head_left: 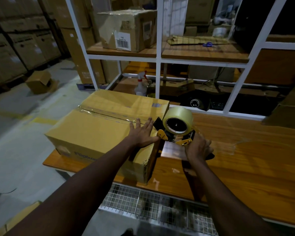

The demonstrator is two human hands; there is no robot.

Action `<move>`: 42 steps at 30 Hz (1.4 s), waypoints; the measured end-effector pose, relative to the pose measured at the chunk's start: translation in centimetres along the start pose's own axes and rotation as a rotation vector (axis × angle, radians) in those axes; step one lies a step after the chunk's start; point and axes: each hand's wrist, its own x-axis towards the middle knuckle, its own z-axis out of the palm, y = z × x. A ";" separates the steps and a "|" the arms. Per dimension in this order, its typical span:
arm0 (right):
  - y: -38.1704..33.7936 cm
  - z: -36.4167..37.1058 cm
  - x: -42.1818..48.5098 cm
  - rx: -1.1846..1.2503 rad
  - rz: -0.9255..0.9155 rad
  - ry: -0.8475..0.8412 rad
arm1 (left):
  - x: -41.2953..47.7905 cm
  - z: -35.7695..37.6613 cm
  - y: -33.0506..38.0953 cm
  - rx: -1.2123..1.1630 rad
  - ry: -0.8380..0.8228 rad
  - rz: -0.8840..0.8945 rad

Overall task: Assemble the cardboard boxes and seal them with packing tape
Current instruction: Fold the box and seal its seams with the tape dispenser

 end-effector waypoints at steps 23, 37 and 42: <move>-1.2 1.7 -1.3 0.157 0.262 -0.277 | -0.3 -0.4 -0.4 -0.001 -0.018 -0.030; 3.0 0.1 0.4 0.153 -0.004 0.077 | -0.1 -0.8 -0.5 0.062 0.011 -0.003; 4.5 0.9 0.8 0.216 -0.020 0.105 | 0.0 -0.8 -0.6 0.038 0.002 -0.006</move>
